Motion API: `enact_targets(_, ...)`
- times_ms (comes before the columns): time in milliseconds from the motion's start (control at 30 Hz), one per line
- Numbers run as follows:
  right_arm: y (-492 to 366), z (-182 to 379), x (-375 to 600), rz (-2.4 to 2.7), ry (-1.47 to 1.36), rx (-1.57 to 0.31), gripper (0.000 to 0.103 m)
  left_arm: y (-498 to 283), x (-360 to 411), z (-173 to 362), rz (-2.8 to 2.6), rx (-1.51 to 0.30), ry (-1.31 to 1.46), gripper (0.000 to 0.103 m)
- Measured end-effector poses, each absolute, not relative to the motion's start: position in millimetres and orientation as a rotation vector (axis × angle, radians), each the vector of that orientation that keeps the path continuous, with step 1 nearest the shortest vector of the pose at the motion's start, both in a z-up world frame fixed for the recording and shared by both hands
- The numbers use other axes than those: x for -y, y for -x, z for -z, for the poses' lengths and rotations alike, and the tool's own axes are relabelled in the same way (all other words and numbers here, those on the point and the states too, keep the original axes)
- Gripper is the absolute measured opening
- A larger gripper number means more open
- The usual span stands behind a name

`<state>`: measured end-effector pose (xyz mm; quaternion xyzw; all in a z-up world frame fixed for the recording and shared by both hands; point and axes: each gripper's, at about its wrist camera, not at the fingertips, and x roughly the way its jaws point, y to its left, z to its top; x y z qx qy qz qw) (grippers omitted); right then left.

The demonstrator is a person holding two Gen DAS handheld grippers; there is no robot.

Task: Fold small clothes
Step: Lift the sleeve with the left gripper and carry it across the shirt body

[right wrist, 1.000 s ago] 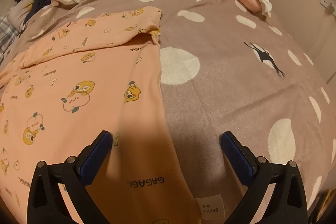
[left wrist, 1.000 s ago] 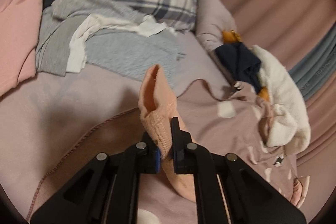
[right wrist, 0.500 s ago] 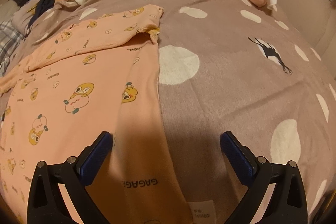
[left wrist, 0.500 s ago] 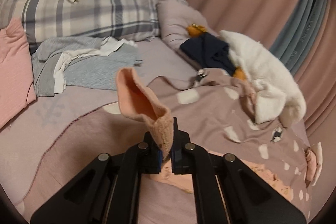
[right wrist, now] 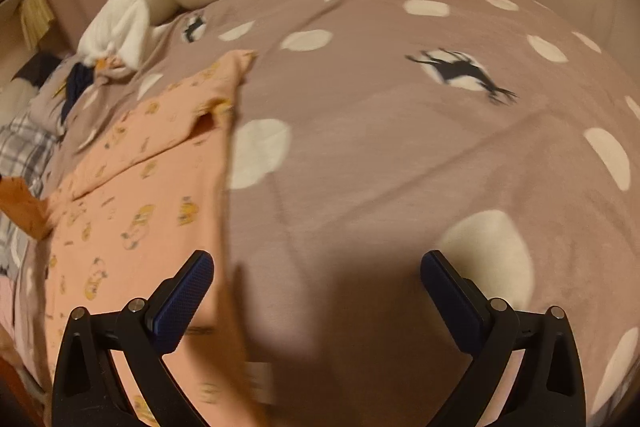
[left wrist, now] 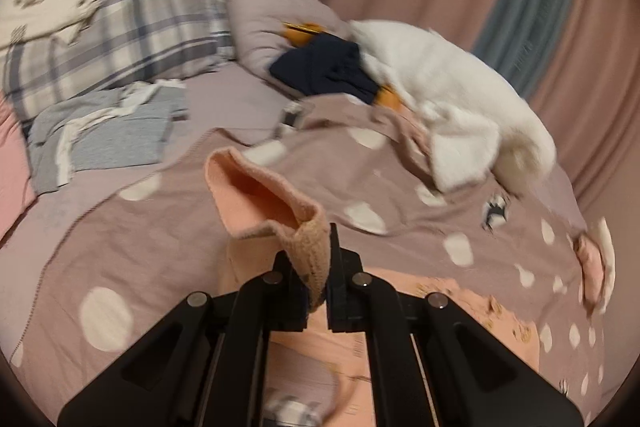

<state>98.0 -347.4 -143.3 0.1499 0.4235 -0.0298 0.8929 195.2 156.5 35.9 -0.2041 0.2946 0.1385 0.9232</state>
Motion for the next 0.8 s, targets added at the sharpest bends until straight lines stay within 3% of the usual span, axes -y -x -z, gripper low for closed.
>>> enact_targets(400, -64, 148, 416, 0.055, -0.44, -0.825, 0.102, -247, 8, 15, -0.118, -0.726, 0.306, 0.005)
enact_targets(800, -54, 148, 443, 0.044, -0.507, -0.79, 0.102, -259, 96, 54, -0.036, -0.82, 0.223, 0.005)
